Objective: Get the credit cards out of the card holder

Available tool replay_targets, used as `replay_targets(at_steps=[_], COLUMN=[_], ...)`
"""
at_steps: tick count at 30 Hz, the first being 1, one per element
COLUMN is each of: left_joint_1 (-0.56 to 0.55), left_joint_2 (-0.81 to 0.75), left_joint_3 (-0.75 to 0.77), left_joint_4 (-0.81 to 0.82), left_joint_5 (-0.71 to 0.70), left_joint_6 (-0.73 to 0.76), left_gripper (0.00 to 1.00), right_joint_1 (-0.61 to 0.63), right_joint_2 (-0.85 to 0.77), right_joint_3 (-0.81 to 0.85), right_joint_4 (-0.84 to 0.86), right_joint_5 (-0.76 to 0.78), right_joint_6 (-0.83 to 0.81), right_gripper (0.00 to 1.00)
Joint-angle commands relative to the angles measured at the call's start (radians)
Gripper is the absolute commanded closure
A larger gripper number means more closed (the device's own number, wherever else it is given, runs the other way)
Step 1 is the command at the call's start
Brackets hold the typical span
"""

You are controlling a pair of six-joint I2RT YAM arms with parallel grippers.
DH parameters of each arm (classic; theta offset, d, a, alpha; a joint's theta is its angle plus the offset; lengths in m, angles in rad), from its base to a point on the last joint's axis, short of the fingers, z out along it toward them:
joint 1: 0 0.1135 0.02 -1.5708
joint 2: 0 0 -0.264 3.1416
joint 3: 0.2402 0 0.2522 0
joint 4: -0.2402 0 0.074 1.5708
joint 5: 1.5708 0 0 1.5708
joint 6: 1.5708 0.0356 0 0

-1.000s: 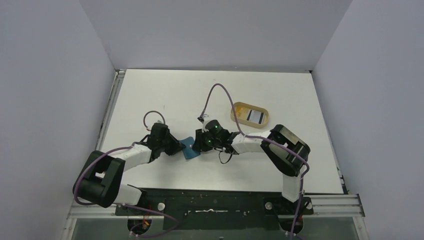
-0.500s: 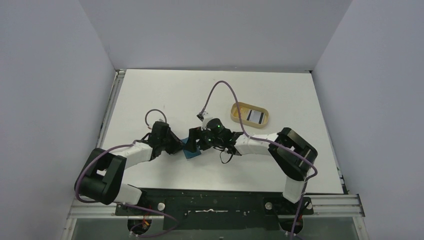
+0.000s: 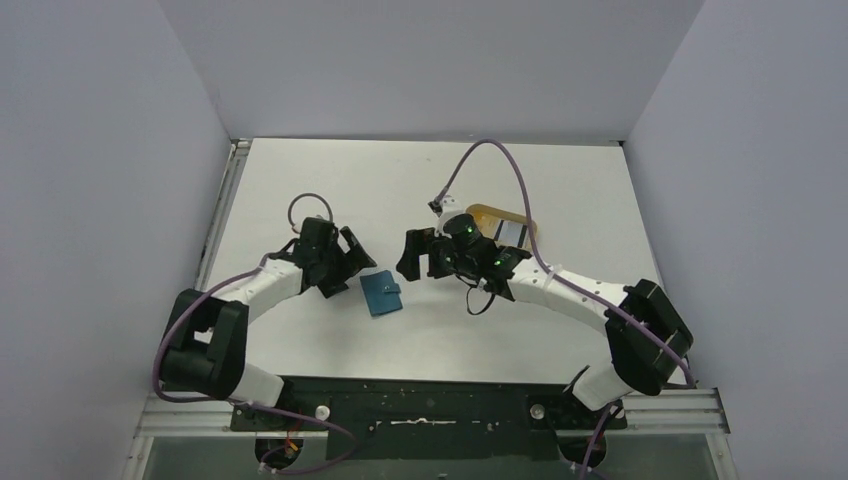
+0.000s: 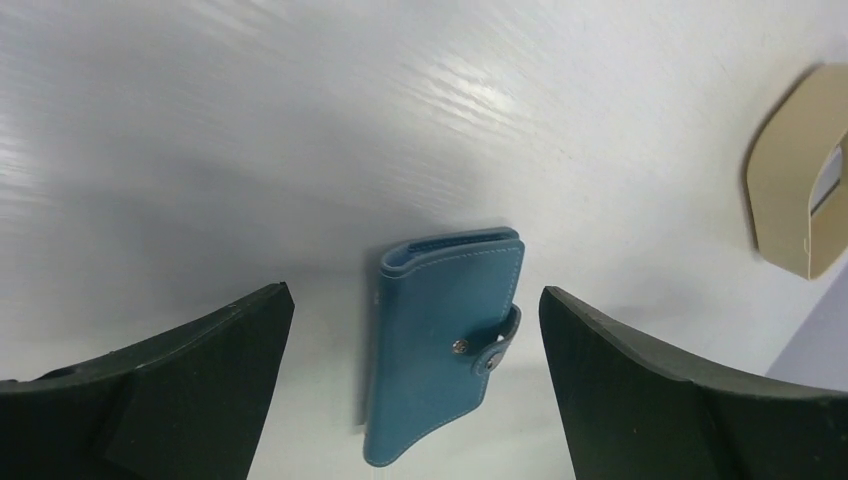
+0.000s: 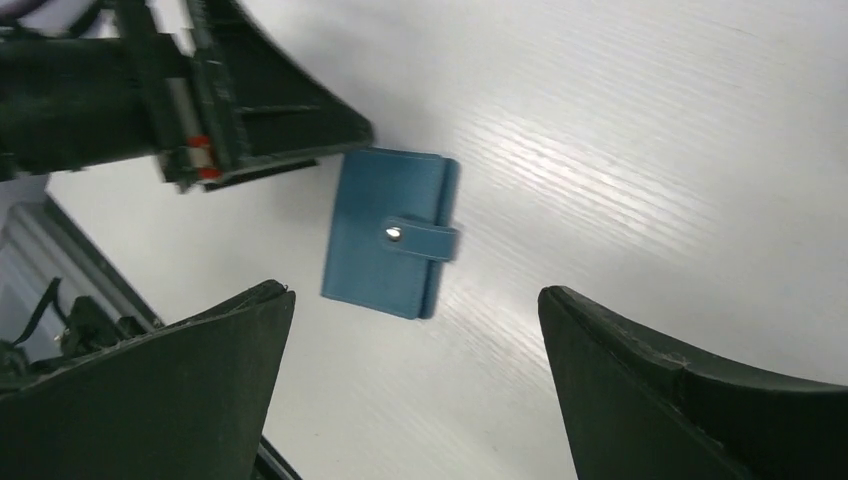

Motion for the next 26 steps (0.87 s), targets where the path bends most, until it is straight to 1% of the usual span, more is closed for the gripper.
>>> replay_targets(at_steps=[1,5,9,12,14,19,24,26], left_joint_1=[0.064,0.107,0.159,0.201,0.217,0.223,0.224,0.224], left_joint_2=[-0.087,-0.168,-0.227,-0.259,-0.276,-0.313,-0.323,-0.321], left_joint_3=[0.114,0.195,0.222,0.217,0.217,0.219,0.222,0.226], left_joint_4=[-0.161,-0.238,-0.235,-0.208,-0.205,-0.218,-0.221,-0.223], left_joint_5=[-0.052,-0.047,0.032,0.111,0.138,0.128,0.115,0.115], left_joint_6=[0.125,0.23,0.312,0.325,0.334,0.352,0.352,0.356], left_gripper=[0.03,0.03,0.03,0.03,0.03,0.03,0.03,0.03], right_joint_1=[-0.036,-0.076,-0.118,-0.145,-0.161,-0.176,-0.183,-0.188], right_joint_2=[-0.023,-0.019,-0.023,-0.032,-0.037,-0.032,-0.073,-0.074], right_joint_3=[0.08,0.088,0.079,0.071,0.071,0.073,0.019,0.023], right_joint_4=[-0.19,-0.23,-0.21,-0.181,-0.169,-0.152,-0.084,-0.084], right_joint_5=[0.12,0.117,0.062,0.019,0.001,-0.039,-0.043,-0.056], right_joint_6=[-0.015,-0.009,-0.019,-0.038,-0.051,-0.075,-0.088,-0.102], right_gripper=[0.0,0.0,0.0,0.0,0.0,0.0,0.0,0.0])
